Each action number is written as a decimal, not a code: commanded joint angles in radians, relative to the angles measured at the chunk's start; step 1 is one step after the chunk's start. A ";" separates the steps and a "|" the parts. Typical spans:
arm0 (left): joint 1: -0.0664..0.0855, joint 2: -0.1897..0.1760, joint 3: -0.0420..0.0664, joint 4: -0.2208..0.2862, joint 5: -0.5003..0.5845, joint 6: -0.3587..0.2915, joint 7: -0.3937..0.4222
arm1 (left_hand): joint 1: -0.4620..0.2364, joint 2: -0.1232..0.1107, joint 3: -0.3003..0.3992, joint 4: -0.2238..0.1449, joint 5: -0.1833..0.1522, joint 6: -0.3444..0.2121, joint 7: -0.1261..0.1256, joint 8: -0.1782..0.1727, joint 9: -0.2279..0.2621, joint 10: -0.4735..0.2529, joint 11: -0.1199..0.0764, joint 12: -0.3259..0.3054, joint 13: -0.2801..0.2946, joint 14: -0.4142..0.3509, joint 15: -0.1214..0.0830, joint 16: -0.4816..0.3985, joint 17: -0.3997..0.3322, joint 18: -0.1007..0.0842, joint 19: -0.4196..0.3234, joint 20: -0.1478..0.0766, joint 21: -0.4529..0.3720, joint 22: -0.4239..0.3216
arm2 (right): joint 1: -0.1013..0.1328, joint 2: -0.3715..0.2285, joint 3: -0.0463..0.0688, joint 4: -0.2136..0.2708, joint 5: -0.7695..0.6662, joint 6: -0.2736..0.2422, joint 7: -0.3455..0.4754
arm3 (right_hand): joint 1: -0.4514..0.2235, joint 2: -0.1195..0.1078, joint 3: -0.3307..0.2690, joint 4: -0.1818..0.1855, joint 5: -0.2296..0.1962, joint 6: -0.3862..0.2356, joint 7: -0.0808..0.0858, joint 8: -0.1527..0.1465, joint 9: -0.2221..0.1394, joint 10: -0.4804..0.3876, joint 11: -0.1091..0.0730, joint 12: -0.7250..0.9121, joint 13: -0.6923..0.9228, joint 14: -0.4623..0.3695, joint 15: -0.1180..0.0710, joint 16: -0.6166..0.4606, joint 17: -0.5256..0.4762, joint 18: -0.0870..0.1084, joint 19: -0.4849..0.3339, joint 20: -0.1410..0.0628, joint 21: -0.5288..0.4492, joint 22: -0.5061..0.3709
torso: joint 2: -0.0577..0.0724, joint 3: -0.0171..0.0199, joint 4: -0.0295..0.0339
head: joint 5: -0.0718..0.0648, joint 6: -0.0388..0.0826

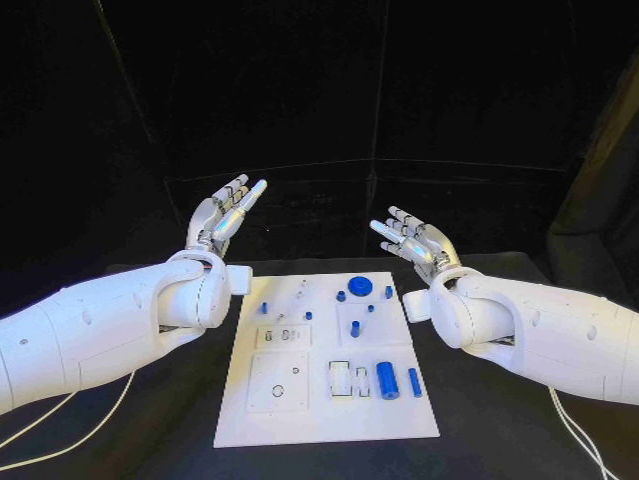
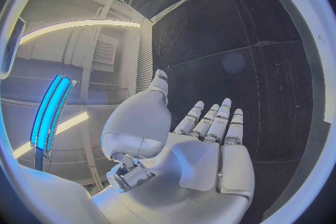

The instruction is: Assemble the parts on the task board

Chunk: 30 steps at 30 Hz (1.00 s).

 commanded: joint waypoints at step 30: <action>0.009 -0.117 -0.003 0.132 0.005 0.205 0.098 | 0.138 0.034 0.020 -0.072 0.006 0.498 0.126 0.066 0.033 0.610 0.003 0.072 0.038 0.525 -0.032 0.136 0.037 0.050 0.517 0.009 0.221 0.095 | 0.139 0.025 -0.011 -0.127 -1.073 0.183 -0.238 | 0.197 -0.068 0.168 -0.185 0.069 0.813 0.068 0.065 0.043 0.940 -0.048 0.061 0.037 1.073 -0.119 0.165 0.068 0.095 0.721 -0.113 0.369 0.122 | 0.091 -0.0104 0.0167 | 0.009 -0.004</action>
